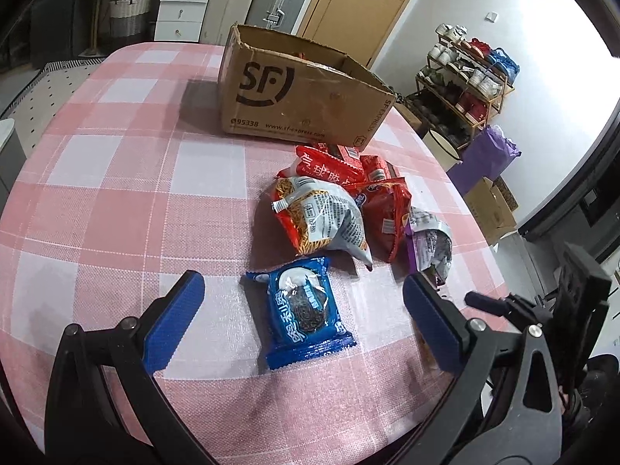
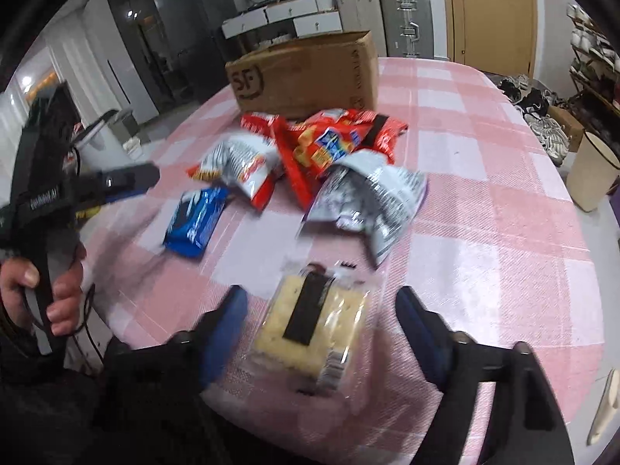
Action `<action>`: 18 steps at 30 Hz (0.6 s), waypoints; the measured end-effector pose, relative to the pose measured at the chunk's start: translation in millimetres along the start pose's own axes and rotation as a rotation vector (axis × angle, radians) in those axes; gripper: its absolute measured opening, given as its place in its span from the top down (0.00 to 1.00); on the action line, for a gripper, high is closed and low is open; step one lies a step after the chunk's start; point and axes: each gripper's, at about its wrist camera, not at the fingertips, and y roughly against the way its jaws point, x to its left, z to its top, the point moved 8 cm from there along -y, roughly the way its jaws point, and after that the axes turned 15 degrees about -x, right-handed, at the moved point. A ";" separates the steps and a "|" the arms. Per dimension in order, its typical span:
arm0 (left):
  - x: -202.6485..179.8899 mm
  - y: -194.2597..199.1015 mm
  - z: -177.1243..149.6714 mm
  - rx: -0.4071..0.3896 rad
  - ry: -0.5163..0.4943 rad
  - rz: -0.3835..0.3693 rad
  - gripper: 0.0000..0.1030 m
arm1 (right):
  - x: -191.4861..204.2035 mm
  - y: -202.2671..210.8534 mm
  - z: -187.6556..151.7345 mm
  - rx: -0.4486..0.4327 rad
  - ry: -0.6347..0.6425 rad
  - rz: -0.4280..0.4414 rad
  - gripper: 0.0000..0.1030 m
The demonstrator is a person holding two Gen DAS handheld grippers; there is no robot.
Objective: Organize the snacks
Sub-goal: 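Lift the cracker pack with the right gripper toward the box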
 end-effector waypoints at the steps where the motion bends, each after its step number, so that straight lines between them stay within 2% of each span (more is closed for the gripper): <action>1: -0.3 0.6 0.2 -0.001 -0.002 -0.002 0.01 | 2.7 -3.6 -4.0 0.018 0.003 0.001 0.21; 5: 1.3 0.9 -1.0 0.002 -0.002 -0.002 0.01 | 9.2 -16.5 -16.2 0.069 0.035 -0.025 0.21; 8: 4.9 -1.0 -3.8 0.011 0.008 0.007 0.01 | 15.3 -20.7 -19.8 0.075 0.112 -0.070 0.21; 9: 5.6 -2.2 -4.9 0.017 0.011 0.009 0.01 | 16.6 -21.8 -21.3 0.077 0.132 -0.081 0.24; 10: 6.1 -2.7 -6.2 0.020 0.012 0.008 0.01 | 19.0 -21.8 -22.7 0.073 0.169 -0.096 0.33; 12: 6.0 -4.5 -8.3 0.027 0.011 0.010 0.01 | 22.8 -20.0 -22.0 0.057 0.178 -0.072 0.42; 18: 5.6 -6.5 -9.4 0.032 0.011 0.010 0.01 | 18.9 -16.8 -21.4 0.045 0.144 -0.045 0.43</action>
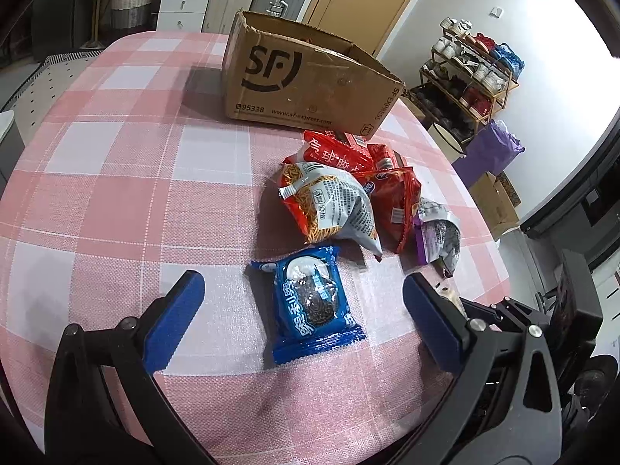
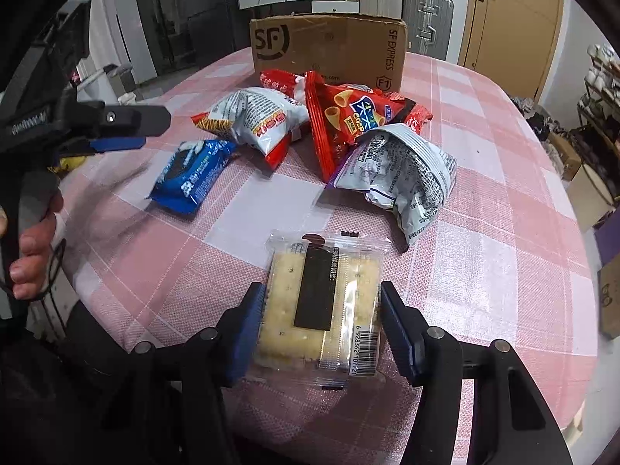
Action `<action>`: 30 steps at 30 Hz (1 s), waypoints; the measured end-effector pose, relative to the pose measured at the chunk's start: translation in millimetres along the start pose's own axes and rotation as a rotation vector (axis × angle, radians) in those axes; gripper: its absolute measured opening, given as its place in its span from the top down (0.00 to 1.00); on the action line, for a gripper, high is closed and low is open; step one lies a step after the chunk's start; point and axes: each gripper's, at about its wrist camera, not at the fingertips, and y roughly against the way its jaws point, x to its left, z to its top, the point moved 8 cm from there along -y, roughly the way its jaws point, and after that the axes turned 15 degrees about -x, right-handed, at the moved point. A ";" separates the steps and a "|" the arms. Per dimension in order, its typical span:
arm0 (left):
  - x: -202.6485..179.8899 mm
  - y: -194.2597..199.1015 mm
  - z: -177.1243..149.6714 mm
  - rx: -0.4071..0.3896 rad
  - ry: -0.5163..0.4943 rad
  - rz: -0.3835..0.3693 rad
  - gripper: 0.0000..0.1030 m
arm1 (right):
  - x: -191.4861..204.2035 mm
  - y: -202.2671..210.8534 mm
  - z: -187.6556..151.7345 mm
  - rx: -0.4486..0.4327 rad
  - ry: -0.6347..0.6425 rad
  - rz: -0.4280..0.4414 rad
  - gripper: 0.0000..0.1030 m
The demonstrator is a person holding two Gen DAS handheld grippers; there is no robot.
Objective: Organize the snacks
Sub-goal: 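Lift the cracker pack with the right gripper toward the box, then lower the left gripper onto the blue cookie pack and close it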
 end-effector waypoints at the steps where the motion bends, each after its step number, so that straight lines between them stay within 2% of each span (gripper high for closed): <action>1: 0.0 -0.3 0.0 0.001 -0.001 0.001 0.01 | -1.2 3.5 0.6 -0.007 -0.014 0.005 0.43; 13: -5.2 -13.1 -11.1 0.054 -0.021 0.002 0.01 | -16.8 26.7 24.7 -0.090 -0.085 0.026 0.43; 19: -5.1 -34.5 -26.1 0.137 -0.030 0.050 0.01 | -27.0 34.4 37.0 -0.127 -0.103 0.019 0.43; 25: -9.0 -42.4 -26.8 0.137 -0.064 0.092 0.03 | -31.6 33.8 42.2 -0.146 -0.120 0.021 0.43; 27: -10.1 -43.8 -26.8 0.135 -0.084 0.113 0.10 | -31.6 33.8 41.3 -0.148 -0.133 0.027 0.43; 29: -11.7 -44.6 -25.4 0.135 -0.108 0.123 0.30 | -33.0 33.3 40.4 -0.153 -0.145 0.028 0.43; 30: -11.9 -44.4 -24.3 0.135 -0.108 0.120 0.36 | -33.6 33.2 39.8 -0.154 -0.150 0.029 0.43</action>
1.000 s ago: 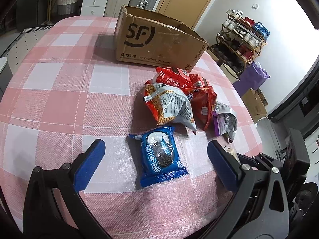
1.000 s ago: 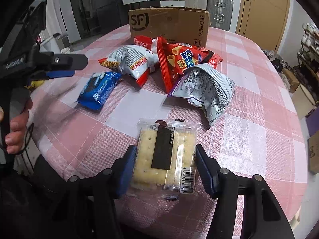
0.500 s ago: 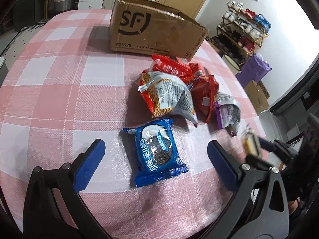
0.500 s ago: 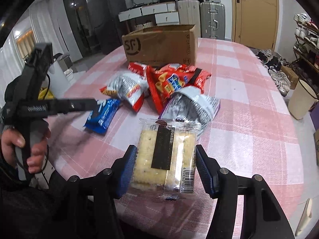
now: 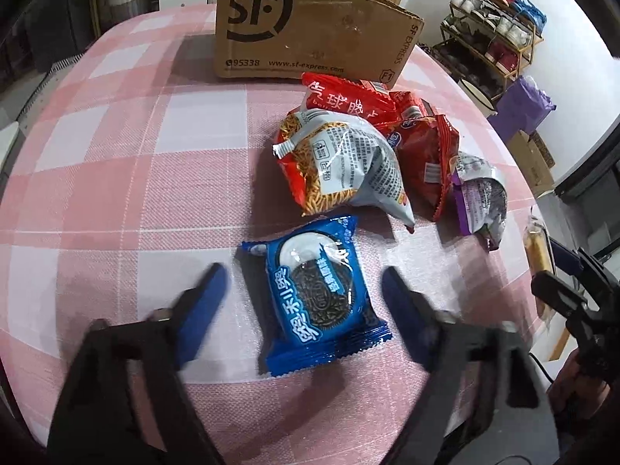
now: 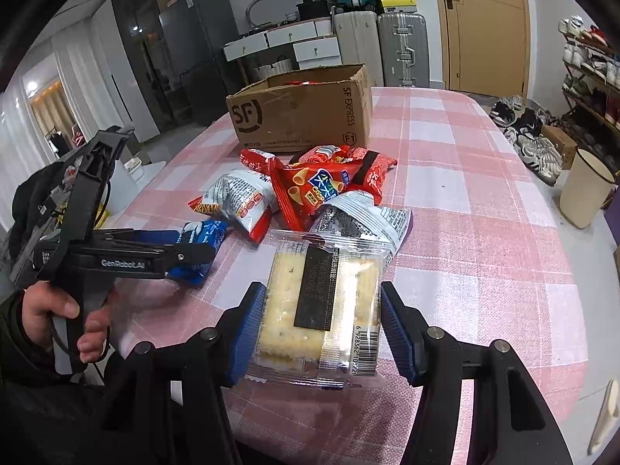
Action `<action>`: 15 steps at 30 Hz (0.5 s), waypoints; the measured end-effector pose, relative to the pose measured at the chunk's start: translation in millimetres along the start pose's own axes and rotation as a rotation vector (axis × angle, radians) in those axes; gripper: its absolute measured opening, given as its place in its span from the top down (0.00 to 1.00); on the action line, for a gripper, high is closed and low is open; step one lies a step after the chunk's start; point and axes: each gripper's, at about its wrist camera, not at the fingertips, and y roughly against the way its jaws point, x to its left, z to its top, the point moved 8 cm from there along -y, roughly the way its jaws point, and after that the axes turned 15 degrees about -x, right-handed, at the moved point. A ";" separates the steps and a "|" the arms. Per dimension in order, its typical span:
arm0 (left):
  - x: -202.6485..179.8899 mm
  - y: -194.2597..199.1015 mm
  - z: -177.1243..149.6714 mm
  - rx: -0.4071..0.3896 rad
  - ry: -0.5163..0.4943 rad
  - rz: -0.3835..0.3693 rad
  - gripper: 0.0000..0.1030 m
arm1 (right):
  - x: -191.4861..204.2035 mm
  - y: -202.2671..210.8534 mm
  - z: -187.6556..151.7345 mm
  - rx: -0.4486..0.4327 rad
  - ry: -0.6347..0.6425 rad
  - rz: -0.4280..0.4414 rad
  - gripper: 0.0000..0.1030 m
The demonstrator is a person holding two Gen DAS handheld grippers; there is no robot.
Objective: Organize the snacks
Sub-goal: 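Lower the left gripper onto the blue cookie pack and close it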
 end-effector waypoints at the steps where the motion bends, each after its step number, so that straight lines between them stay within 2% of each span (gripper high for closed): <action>1: -0.1 0.5 0.4 0.004 -0.002 -0.016 0.46 | -0.4 -0.4 -0.5 -0.001 -0.003 -0.001 0.43; 2: -0.3 0.7 1.8 0.016 -0.015 -0.045 0.58 | -0.5 -0.4 -0.8 0.000 -0.003 -0.001 0.43; 6: 6.6 2.6 5.9 0.023 -0.012 -0.078 0.59 | -1.2 1.3 -0.9 -0.003 -0.007 0.001 0.43; 15: 11.7 22.9 4.3 -0.014 -0.025 -0.077 0.59 | -2.4 5.7 8.8 -0.029 -0.013 -0.003 0.43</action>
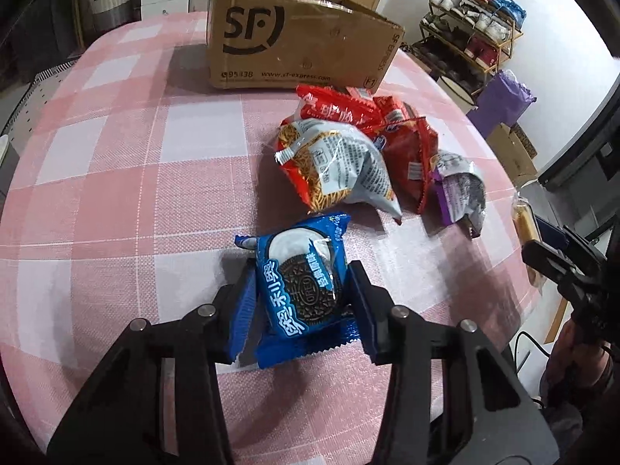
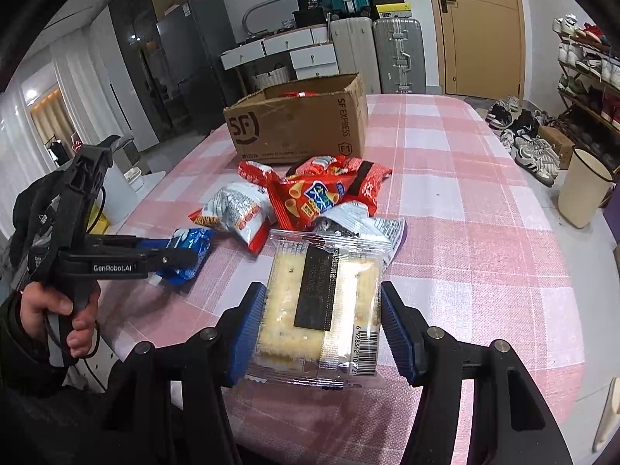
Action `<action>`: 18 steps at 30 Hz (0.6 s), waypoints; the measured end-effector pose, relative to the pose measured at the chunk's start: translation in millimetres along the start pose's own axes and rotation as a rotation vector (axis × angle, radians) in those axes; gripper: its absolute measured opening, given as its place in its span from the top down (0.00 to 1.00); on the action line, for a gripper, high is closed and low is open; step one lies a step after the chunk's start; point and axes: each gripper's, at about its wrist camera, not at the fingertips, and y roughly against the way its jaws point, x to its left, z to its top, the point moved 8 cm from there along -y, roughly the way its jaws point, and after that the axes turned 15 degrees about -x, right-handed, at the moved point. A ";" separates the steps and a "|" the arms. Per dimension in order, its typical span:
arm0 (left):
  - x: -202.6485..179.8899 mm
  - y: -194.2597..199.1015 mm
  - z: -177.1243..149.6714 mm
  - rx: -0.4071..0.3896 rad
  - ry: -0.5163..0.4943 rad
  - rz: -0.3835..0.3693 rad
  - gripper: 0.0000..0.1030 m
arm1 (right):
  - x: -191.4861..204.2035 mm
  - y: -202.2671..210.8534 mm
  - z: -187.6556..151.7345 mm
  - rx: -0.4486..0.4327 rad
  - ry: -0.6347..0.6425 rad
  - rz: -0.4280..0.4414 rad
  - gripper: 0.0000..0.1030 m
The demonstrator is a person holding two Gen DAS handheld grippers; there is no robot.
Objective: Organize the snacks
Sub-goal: 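Lower the left gripper onto the blue cookie pack and close it, then carry the cookie pack with the left gripper over the box while the right gripper carries the cracker pack there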
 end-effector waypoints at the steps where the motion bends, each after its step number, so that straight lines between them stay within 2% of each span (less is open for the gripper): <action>1: 0.3 3.6 1.0 -0.007 -0.001 0.001 0.59 | -0.3 0.5 1.5 -0.002 0.000 -0.001 0.43; 7: 3.6 27.0 19.6 -0.071 -0.005 -0.006 0.59 | 3.5 6.9 19.9 -0.037 -0.023 0.034 0.43; 9: 8.0 40.2 34.4 -0.108 -0.014 0.002 0.59 | 7.4 10.6 30.9 -0.055 -0.056 0.087 0.43; 13: 12.3 63.0 67.4 -0.184 -0.025 0.006 0.59 | 16.7 13.8 58.2 -0.099 -0.049 0.119 0.43; 18: 11.2 88.2 108.0 -0.283 -0.016 -0.041 0.59 | 35.3 15.3 96.5 -0.155 0.000 0.168 0.43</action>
